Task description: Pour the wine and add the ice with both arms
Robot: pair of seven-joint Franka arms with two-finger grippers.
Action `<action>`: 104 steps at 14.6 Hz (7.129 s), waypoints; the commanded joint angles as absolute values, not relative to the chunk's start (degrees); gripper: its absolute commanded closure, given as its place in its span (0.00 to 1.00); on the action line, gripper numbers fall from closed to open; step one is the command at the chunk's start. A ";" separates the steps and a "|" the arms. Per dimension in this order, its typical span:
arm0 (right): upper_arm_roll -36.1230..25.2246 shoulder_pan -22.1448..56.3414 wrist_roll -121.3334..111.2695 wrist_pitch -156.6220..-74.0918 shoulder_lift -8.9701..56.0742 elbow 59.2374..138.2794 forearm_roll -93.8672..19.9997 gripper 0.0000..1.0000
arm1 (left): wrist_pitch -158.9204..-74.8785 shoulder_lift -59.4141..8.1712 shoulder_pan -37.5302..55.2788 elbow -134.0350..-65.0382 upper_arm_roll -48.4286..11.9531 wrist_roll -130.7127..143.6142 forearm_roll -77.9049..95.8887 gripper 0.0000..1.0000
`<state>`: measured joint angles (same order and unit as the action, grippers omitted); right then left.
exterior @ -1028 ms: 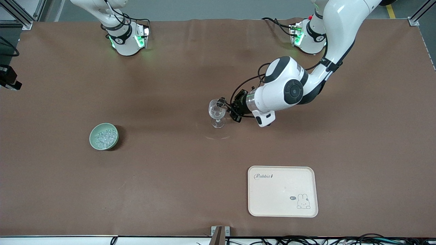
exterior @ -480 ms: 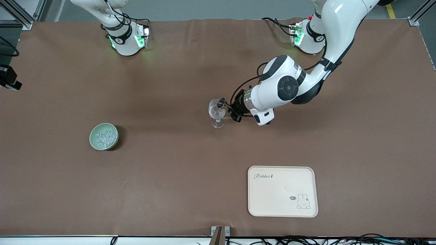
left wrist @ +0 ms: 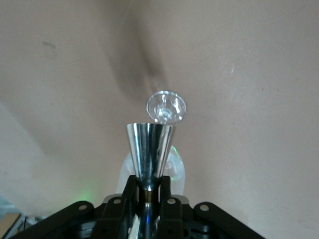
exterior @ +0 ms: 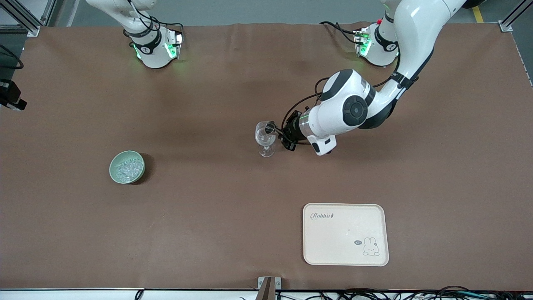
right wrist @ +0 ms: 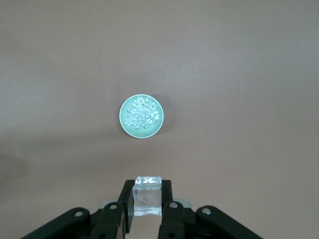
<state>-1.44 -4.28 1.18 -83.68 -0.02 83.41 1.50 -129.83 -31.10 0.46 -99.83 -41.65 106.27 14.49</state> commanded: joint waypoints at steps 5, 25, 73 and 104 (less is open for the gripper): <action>-0.97 -1.16 3.33 -80.07 -0.09 82.79 1.14 0.99 | -122.88 -33.22 -4.73 -94.76 -42.45 95.54 24.69 1.00; 17.75 30.05 75.05 -106.77 24.68 81.74 2.29 0.99 | -129.62 -61.25 -23.73 -70.93 -35.42 69.27 41.12 1.00; 16.27 5.56 44.16 -87.64 7.04 79.63 9.84 0.00 | -95.46 -29.82 -29.71 -73.30 -39.20 40.72 -5.71 0.00; -3.96 0.18 5.98 -84.64 1.67 79.54 -0.70 0.00 | -91.66 7.12 -1.05 -95.71 -5.98 3.43 0.35 0.00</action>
